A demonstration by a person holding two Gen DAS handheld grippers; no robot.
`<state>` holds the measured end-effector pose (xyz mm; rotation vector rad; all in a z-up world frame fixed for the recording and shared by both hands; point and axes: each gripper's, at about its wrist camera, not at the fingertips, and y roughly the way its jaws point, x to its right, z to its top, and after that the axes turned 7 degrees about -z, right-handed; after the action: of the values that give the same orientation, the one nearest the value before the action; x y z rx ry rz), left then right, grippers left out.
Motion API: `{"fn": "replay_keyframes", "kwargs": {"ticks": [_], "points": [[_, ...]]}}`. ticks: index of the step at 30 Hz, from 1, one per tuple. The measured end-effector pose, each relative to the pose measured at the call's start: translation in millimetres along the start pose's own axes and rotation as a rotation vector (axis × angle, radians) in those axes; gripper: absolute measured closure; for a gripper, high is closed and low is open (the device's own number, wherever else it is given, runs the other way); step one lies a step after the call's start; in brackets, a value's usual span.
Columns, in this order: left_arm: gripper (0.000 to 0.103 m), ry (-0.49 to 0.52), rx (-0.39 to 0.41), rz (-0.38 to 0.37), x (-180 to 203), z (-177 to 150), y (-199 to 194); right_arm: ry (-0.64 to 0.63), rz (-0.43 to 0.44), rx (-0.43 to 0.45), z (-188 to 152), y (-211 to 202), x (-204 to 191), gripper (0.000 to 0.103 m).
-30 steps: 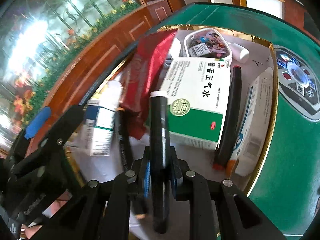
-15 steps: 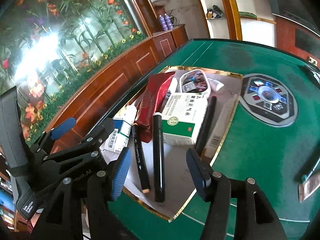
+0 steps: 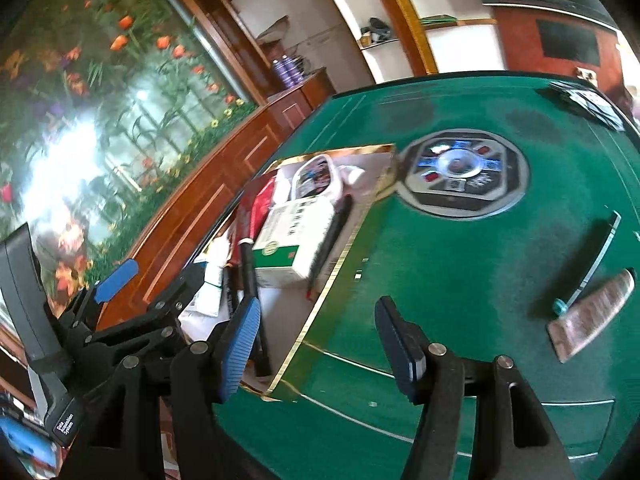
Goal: Organize objects
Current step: 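Withdraw both tools from the tray toward the remaining items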
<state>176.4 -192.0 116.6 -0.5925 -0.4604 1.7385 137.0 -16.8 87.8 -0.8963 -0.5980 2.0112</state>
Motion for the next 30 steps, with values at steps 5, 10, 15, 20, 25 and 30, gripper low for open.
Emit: {"fn": "replay_keyframes", "kwargs": {"ticks": [5,10,15,20,25,30], "points": [[0.005,0.059,-0.013,0.000,25.7,1.8,1.0,0.067,-0.003,0.014,-0.5,-9.5,29.6,0.038],[0.005,0.085,-0.036,-0.031,42.9,3.7,5.6,0.126,-0.022,0.027,-1.9,-20.2,61.4,0.038],[0.005,0.106,-0.085,-0.095,65.1,5.5,15.7,0.203,-0.055,0.054,-5.2,-36.1,101.2,0.038],[0.005,0.137,-0.134,-0.185,96.9,14.3,33.2,0.323,-0.115,0.081,-14.7,-57.8,155.2,0.038],[0.005,0.189,-0.172,-0.270,139.9,22.0,59.0,0.464,-0.161,0.099,-32.0,-82.6,209.1,0.038],[0.005,0.235,-0.213,-0.384,199.3,27.3,88.1,0.521,-0.190,0.109,-44.7,-97.7,233.7,0.038]]}}
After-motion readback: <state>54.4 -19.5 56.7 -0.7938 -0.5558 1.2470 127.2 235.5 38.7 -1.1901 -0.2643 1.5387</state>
